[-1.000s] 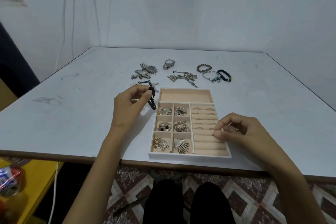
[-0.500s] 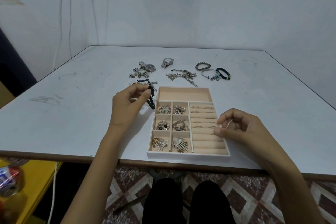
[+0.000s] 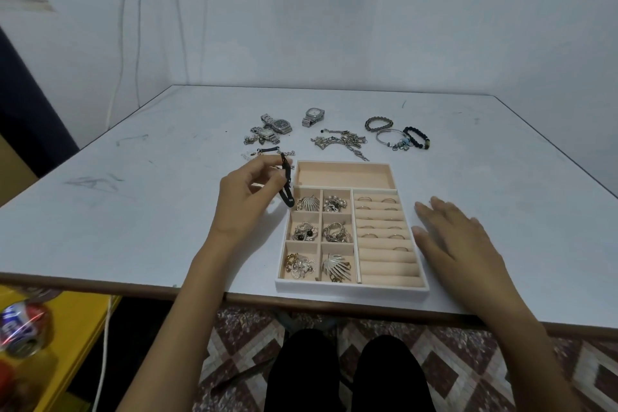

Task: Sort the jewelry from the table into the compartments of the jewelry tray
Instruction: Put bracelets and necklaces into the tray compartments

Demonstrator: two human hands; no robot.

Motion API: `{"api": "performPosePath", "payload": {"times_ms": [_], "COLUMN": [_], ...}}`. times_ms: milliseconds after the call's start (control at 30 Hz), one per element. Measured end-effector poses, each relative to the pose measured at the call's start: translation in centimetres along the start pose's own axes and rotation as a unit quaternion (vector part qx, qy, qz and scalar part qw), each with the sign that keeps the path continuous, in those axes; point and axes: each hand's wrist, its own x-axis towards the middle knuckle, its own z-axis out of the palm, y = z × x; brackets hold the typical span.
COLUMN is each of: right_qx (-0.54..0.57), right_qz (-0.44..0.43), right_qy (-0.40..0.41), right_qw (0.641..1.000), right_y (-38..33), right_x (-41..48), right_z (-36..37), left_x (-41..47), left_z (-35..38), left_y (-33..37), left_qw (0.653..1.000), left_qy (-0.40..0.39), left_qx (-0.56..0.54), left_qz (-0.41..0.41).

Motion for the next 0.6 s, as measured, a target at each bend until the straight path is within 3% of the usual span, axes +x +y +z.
{"api": "performPosePath", "payload": {"times_ms": [167,400,600], "right_qx": [-0.022,-0.018,-0.005], "right_qz": [0.01,0.012,0.013], "right_qy": [-0.014,-0.014,-0.011], "right_qw": [1.0,1.0,1.0], "right_y": [-0.5,-0.7,-0.7], "right_x": [-0.1,-0.1,-0.2], "right_z": [-0.2,-0.4,-0.5], "left_x": [-1.2,-2.6,-2.3], "left_z": [0.3,0.4,-0.3], "left_y": [0.5,0.9,0.6], "left_qw": [0.997,0.998,0.983], "left_qy": [-0.045,-0.057,-0.089], "left_qx": [-0.067,0.01,0.124], "left_qz": [-0.021,0.0,0.099]}}
